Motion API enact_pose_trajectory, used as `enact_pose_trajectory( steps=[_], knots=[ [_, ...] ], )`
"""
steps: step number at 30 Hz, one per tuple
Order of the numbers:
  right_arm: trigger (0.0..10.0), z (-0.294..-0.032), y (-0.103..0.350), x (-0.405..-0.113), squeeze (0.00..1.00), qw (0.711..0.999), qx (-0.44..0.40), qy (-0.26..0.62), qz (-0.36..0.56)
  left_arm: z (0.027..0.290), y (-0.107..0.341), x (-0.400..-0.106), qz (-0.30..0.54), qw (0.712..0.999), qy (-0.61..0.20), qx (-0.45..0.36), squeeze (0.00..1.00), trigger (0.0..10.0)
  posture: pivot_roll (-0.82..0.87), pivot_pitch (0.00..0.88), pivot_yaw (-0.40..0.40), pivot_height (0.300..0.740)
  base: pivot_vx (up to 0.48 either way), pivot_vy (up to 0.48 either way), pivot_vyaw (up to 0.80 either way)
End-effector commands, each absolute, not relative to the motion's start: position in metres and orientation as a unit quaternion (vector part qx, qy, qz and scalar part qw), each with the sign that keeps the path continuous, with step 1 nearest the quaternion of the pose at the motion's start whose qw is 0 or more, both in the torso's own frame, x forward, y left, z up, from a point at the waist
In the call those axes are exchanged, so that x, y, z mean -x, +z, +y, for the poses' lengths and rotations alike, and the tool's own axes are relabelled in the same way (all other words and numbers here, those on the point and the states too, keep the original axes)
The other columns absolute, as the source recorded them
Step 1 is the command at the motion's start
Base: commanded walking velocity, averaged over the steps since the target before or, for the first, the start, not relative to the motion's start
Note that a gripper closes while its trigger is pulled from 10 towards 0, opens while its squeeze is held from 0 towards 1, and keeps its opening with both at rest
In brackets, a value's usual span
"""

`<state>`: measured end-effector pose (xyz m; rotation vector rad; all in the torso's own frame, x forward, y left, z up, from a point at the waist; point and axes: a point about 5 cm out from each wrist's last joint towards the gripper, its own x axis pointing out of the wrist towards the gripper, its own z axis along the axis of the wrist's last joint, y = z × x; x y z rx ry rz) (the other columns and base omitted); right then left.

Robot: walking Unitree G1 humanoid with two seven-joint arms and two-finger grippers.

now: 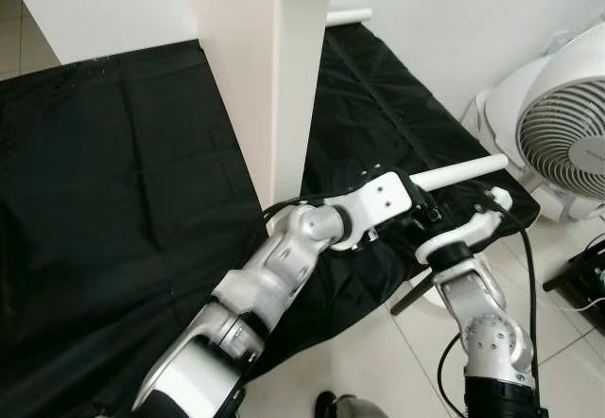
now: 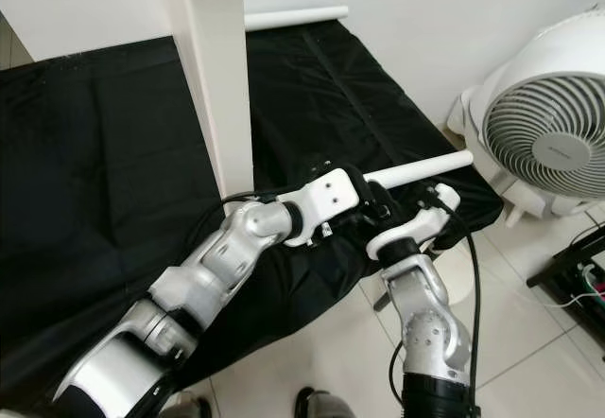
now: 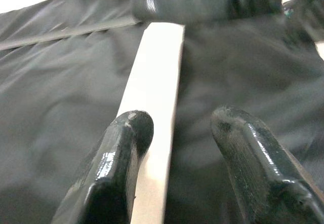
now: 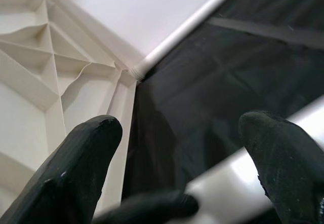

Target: Building children table

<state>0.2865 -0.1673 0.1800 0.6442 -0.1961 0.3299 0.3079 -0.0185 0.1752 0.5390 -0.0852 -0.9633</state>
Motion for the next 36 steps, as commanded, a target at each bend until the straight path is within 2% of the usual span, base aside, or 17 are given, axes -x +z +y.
enact_pose_trajectory(
  steps=[1,5,17,25,27,28,33,36],
  knots=[
    [10.0,-0.168,0.179,-0.29,0.0,0.936,-0.302,0.154,-0.094,-0.011,0.186,-0.304,-0.086,0.871,-0.416,-0.247,0.0,10.0,0.07,0.125,-0.013,0.74,0.0,0.0,0.0],
    [10.0,-0.168,0.184,-0.296,0.0,0.939,-0.29,0.159,-0.097,0.001,0.189,-0.291,-0.1,0.862,-0.436,-0.24,0.0,10.0,0.08,0.123,-0.018,0.74,0.0,0.0,0.0],
    [10.0,-0.173,0.183,-0.311,0.0,0.955,-0.24,0.141,-0.101,0.049,0.186,-0.257,-0.089,0.876,-0.429,-0.203,0.0,10.0,0.11,0.113,-0.043,0.74,0.0,0.0,0.0],
    [10.0,-0.171,0.181,-0.315,0.0,0.957,-0.229,0.148,-0.1,0.059,0.187,-0.248,-0.084,0.877,-0.426,-0.204,0.0,10.0,0.12,0.113,-0.045,0.74,0.0,0.0,0.0],
    [10.0,-0.172,0.181,-0.316,0.0,0.958,-0.224,0.148,-0.1,0.069,0.186,-0.246,-0.076,0.887,-0.409,-0.199,0.0,10.0,0.13,0.115,-0.047,0.74,0.0,0.0,0.0],
    [10.0,-0.173,0.181,-0.316,0.0,0.959,-0.22,0.145,-0.1,0.081,0.184,-0.247,-0.064,0.902,-0.379,-0.198,0.0,10.0,0.13,0.115,-0.049,0.74,0.0,0.0,0.0],
    [10.0,-0.174,0.18,-0.316,0.0,0.961,-0.217,0.142,-0.1,0.091,0.181,-0.249,-0.051,0.915,-0.345,-0.201,0.0,10.0,0.13,0.117,-0.052,0.74,0.0,0.0,0.0],
    [10.0,-0.176,0.177,-0.316,0.0,0.964,-0.205,0.136,-0.1,0.112,0.177,-0.253,-0.028,0.944,-0.264,-0.197,0.02,10.0,0.13,0.119,-0.057,0.74,0.0,0.0,0.0]
  ],
)
